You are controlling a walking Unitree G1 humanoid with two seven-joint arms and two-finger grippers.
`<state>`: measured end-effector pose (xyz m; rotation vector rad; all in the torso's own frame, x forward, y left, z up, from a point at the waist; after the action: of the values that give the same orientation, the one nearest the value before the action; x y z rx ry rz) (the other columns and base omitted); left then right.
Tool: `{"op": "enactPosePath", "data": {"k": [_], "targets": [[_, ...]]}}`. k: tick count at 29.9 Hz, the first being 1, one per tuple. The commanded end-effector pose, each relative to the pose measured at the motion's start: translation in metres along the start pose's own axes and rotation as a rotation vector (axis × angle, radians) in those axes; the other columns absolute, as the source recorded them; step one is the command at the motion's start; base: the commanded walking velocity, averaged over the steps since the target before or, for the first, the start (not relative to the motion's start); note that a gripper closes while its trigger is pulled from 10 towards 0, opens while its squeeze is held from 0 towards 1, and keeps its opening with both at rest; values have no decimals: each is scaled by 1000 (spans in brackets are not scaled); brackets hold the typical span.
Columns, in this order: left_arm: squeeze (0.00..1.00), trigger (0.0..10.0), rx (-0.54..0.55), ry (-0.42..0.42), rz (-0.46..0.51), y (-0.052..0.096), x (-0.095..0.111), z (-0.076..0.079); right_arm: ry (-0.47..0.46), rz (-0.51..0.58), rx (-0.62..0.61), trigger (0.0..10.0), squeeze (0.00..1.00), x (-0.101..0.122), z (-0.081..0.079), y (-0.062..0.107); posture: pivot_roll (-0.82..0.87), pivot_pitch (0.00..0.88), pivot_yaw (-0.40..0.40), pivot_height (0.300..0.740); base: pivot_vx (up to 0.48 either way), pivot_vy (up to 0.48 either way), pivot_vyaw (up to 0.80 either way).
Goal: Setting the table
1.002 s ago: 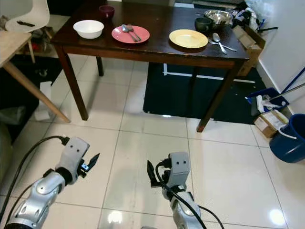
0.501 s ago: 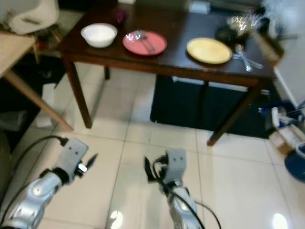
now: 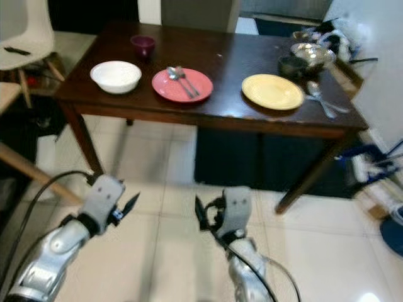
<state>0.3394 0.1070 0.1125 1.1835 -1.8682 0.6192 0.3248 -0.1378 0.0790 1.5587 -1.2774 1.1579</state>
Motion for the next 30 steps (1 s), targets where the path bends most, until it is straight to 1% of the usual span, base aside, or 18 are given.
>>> {"op": "enactPosePath", "data": {"k": [1,3,4,6,9,12,15,18,21,22,24,25,27,28,30], "targets": [[0,10000,28,-7,86,-7,28,-5,20,55,-31,10000,0,21,11,0,-129,20,29,740,480,0,0],[0,10000,57,-20,140,-12,46,-11,35,106,-36,10000,0,40,14,-3,-136,23,29,740,480,0,0],[0,10000,57,-20,140,-12,46,-11,35,106,-36,10000,0,40,14,-3,-136,23,29,740,480,0,0],[0,10000,70,-28,175,-17,59,-13,43,145,-39,10000,0,56,17,-6,-140,21,29,740,480,0,0],[0,10000,79,-30,197,-21,67,-15,49,179,-34,10000,0,70,18,-9,-141,20,29,740,480,0,0],[0,10000,79,-40,202,-23,69,-15,47,182,-17,10000,0,74,15,-11,-140,17,31,740,480,0,0],[0,10000,77,-76,193,-25,67,-15,0,178,2,10000,0,75,11,-14,-138,14,34,740,480,0,0],[0,10000,78,-79,185,-26,65,-16,-12,175,12,10000,0,76,9,-15,-140,12,39,740,480,0,0],[0,10000,76,-103,140,-28,52,-23,-23,173,48,10000,0,79,1,-20,-138,7,42,740,480,0,0],[0,10000,76,-103,140,-28,52,-23,-23,173,48,10000,0,79,1,-20,-138,7,42,740,480,0,0],[0,10000,94,-92,103,-28,43,-34,-20,176,67,10000,0,81,-5,-23,-132,2,45,740,480,0,0],[0,10000,94,-92,103,-28,43,-34,-20,176,67,10000,0,81,-5,-23,-132,2,45,740,480,0,0],[0,10000,115,-72,72,-26,35,-45,-21,176,97,10000,0,83,-12,-26,-129,1,47,740,480,0,0],[0,10000,115,-72,72,-26,35,-45,-21,176,97,10000,0,83,-12,-26,-129,1,47,740,480,0,0],[0,10000,123,-56,51,-23,29,-54,-28,172,138,10000,0,84,-21,-29,-125,0,47,740,467,0,0]]}}
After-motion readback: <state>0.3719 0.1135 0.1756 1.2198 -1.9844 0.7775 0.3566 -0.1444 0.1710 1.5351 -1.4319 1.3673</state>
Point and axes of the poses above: a point about 5 cm out from each wrist's last joint towards the gripper, its own y axis pointing back from the gripper into the wrist, its own x axis along the axis of the wrist's last joint, z = x × y, the point moved 6 cm from there along -y, pointing out of the wrist towards the gripper, and after that the axes turned 12 degrees about -y, right-handed, at the moved point
